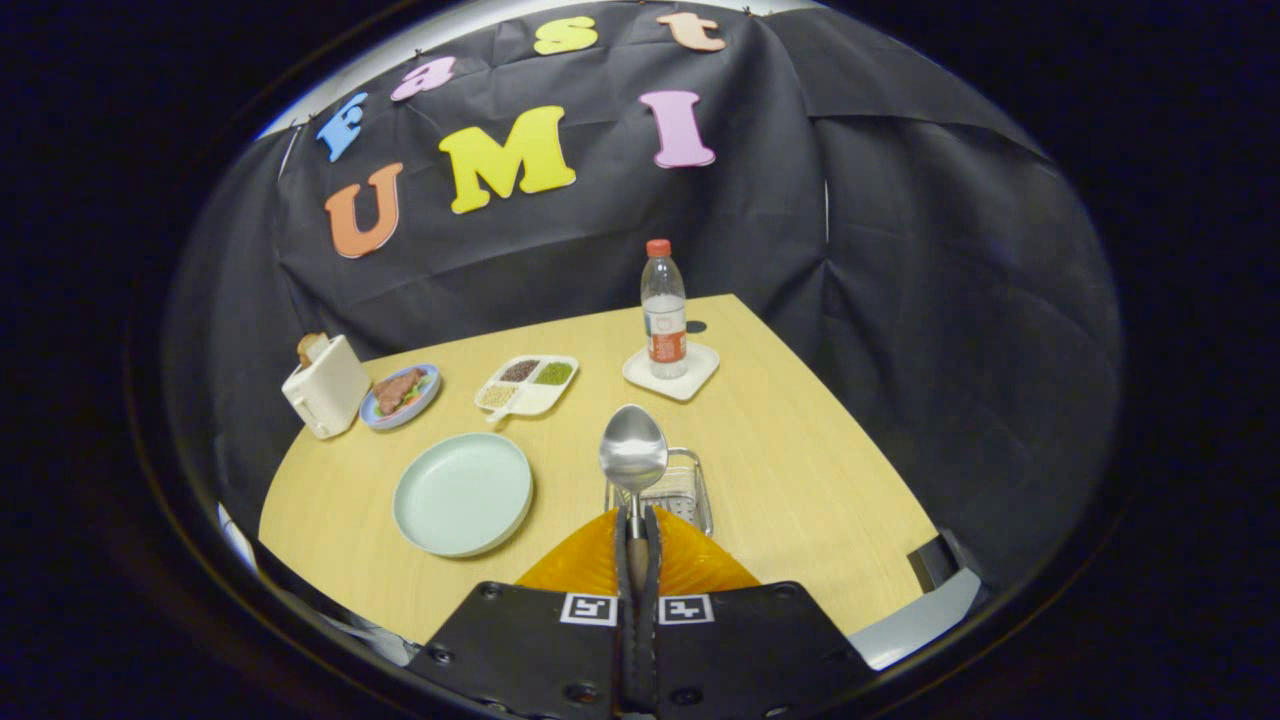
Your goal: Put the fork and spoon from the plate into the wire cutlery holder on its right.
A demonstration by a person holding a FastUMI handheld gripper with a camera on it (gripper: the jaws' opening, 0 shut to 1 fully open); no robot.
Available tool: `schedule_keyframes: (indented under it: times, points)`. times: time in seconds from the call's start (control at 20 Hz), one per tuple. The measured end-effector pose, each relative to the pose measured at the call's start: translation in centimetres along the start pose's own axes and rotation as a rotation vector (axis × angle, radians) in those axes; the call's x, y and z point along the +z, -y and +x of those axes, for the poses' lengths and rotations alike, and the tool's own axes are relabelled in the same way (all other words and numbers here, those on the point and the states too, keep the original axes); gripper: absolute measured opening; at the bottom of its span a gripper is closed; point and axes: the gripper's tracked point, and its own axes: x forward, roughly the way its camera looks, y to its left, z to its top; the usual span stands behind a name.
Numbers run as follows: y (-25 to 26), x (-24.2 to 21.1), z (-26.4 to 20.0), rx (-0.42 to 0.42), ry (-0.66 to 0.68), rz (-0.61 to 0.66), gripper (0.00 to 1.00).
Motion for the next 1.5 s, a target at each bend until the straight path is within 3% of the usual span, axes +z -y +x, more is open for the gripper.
schedule_keyframes:
  times: [0.9,1.0,1.15,1.25,1.5]
  points:
    - [0.0,1.5,1.0,-0.032,0.018,0.031,0.05]
    - [0.2,2.1,0.5,-0.045,0.045,0.029,0.17]
    - [-0.2,2.8,-0.3,-0.039,0.075,0.037,0.19]
    - [-0.7,3.1,-0.8,-0.034,0.107,0.021,0.40]
    - [-3.1,4.6,-3.3,-0.007,0.232,0.001,0.80]
